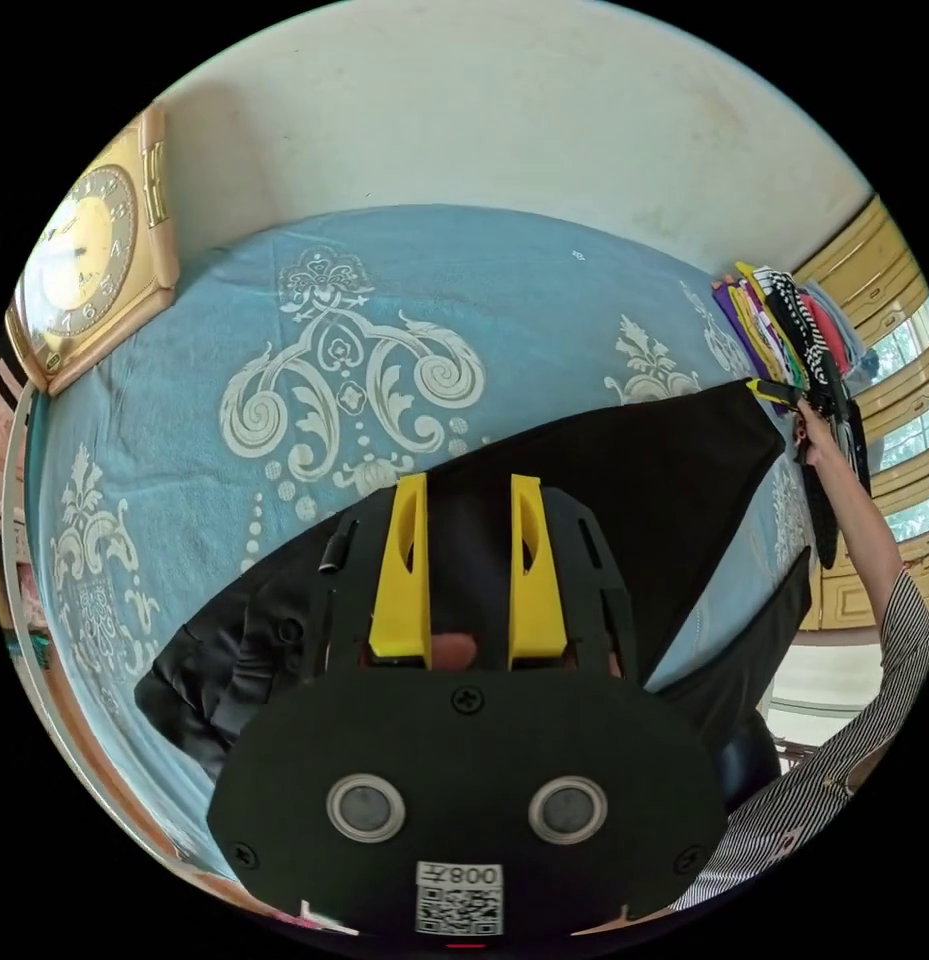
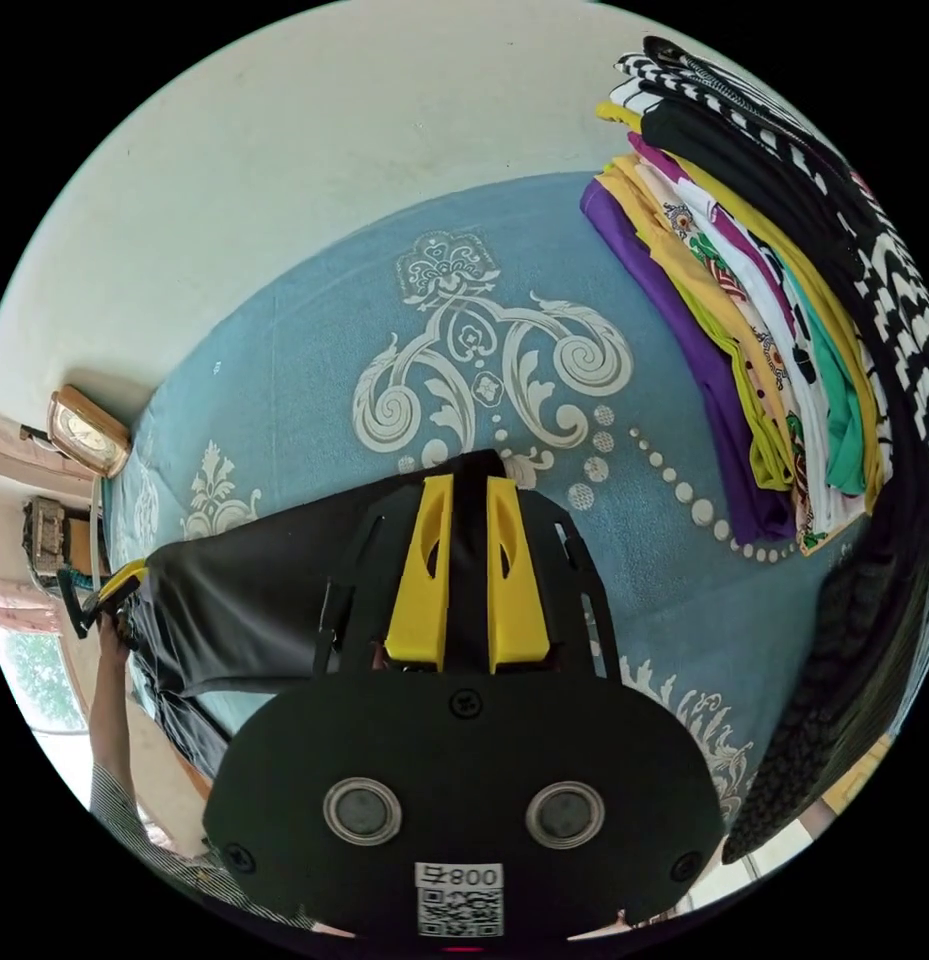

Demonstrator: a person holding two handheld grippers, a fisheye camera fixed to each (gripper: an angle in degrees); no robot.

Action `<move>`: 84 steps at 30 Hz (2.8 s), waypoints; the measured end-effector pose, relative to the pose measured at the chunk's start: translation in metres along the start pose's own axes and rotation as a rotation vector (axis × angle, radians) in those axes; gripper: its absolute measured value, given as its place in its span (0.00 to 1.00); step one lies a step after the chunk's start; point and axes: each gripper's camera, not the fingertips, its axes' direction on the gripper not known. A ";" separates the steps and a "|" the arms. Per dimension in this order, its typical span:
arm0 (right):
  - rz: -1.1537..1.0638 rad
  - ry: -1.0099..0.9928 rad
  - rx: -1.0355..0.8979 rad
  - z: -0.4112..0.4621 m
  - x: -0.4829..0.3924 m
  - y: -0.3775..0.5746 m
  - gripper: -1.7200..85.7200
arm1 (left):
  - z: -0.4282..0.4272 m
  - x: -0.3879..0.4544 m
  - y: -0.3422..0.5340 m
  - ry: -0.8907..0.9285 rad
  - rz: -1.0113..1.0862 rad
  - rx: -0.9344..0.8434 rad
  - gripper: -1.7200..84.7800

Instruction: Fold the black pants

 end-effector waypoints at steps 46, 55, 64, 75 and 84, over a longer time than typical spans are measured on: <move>-0.178 0.048 0.008 -0.031 -0.023 0.106 0.05 | -0.082 0.118 0.134 0.263 0.251 0.103 0.11; -0.038 -0.040 -0.084 -0.066 0.062 0.256 0.13 | -0.076 0.167 0.171 0.170 0.386 -0.093 0.15; 0.019 -0.008 -0.158 -0.025 0.063 0.284 0.05 | -0.094 0.201 0.162 0.007 0.372 -0.156 0.04; 0.064 -0.035 -0.171 0.000 0.061 0.268 0.02 | -0.136 0.210 0.165 0.043 0.180 -0.060 0.06; -0.279 -0.060 -0.095 0.026 -0.060 0.296 0.02 | -0.193 0.173 0.229 -0.008 -0.099 0.024 0.09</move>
